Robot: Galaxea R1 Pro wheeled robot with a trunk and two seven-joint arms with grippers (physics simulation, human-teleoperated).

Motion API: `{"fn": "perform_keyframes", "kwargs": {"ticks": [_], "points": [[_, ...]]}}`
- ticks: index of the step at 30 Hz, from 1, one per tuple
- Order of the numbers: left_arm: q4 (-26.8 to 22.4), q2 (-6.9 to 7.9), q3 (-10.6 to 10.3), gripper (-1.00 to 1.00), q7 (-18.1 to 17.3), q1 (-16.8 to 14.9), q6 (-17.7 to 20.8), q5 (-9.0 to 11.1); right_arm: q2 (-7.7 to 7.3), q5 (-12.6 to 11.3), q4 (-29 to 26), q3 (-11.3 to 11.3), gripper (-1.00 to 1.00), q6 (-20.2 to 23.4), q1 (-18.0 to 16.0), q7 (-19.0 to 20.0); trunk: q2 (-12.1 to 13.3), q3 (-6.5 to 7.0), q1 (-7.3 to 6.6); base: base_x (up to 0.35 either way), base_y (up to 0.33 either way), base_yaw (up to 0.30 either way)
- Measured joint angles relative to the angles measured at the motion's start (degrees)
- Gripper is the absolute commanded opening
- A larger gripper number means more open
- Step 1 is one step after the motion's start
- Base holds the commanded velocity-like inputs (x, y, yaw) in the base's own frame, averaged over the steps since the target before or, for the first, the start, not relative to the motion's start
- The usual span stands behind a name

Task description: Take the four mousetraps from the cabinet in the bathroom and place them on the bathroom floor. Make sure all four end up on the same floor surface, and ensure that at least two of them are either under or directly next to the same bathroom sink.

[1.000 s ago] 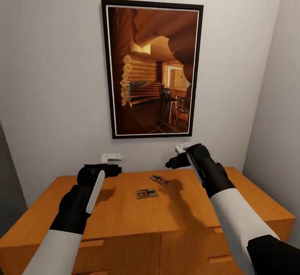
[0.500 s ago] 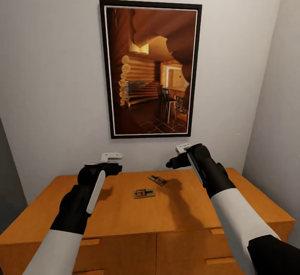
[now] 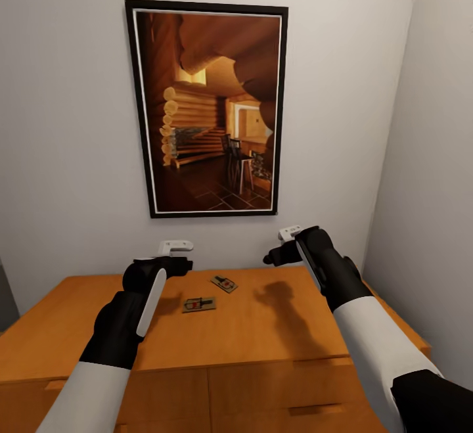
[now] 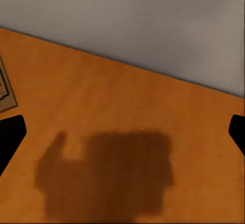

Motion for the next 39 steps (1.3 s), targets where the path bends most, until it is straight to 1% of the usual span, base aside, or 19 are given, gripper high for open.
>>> {"fn": "perform_keyframes", "kwargs": {"ticks": [7,10,11,13,14,17,18,23,24,27,31,35,39], "points": [[0.0,-0.06,0.0,1.0,0.0,0.0,0.0,0.0,0.34,-0.2,0.3,-0.1,1.0,0.0,-0.3,0.1,0.0,0.0,0.0,0.0,-0.06,0.0],[0.0,-0.08,0.0,1.0,0.0,0.0,0.0,0.0,0.63,-0.4,1.0,-0.1,1.0,0.0,-1.7,0.1,0.0,0.0,0.0,0.0,-0.015,0.0],[0.0,-0.09,0.0,1.0,0.0,0.0,0.0,0.0,0.87,-0.5,1.8,-0.1,1.0,0.0,-2.8,0.2,0.0,0.0,0.0,0.0,-0.008,0.0],[0.0,-0.09,0.0,1.0,0.0,0.0,0.0,0.0,1.19,-0.6,2.9,-0.1,1.0,0.0,-4.1,0.3,0.0,0.0,0.0,0.0,-0.005,0.0],[0.0,-0.09,0.0,1.0,0.0,0.0,0.0,0.0,1.65,-0.7,4.3,-0.1,1.0,0.0,-5.4,0.3,0.0,0.0,0.0,0.0,-0.003,0.0],[0.0,-0.1,0.0,1.0,0.0,0.0,0.0,0.0,2.71,-0.8,6.3,-0.1,1.0,0.0,-7.4,0.5,0.0,0.0,0.0,0.0,-0.002,0.0],[0.0,-0.1,0.0,1.0,0.0,0.0,0.0,0.0,3.46,-1.0,7.5,-0.1,1.0,0.0,-8.5,0.5,0.0,0.0,0.0,0.0,-0.001,0.0],[0.0,-0.1,0.0,1.0,0.0,0.0,0.0,0.0,5.4,-1.0,10.7,-0.1,1.0,0.0,-10.8,0.5,0.0,0.0,0.0,0.0,0.0,0.0],[0.0,-0.1,0.0,1.0,0.0,0.0,0.0,0.0,6.18,-1.1,12.0,-0.1,1.0,0.0,-11.8,0.4,0.0,0.0,0.0,0.0,0.0,0.0],[0.0,-0.1,0.0,1.0,0.0,0.0,0.0,0.0,7.31,-1.1,14.4,-0.1,1.0,0.0,-13.3,0.3,0.0,0.0,0.0,0.0,0.0,0.0],[0.0,-0.1,0.0,1.0,0.0,0.0,0.0,0.0,7.34,-1.1,18.8,-0.2,1.0,0.0,-15.3,0.1,0.0,0.0,0.0,0.0,0.0,0.0],[0.0,-0.1,0.0,1.0,0.0,0.0,0.0,0.0,7.34,-1.2,22.3,-0.3,1.0,0.0,-16.1,0.0,0.0,0.0,0.0,0.0,0.0,0.0],[0.0,-0.1,0.0,1.0,0.0,0.0,0.0,0.1,7.34,-1.2,24.6,-0.4,1.0,0.0,-16.4,0.0,0.0,0.0,0.0,0.0,0.0,0.0]]}}
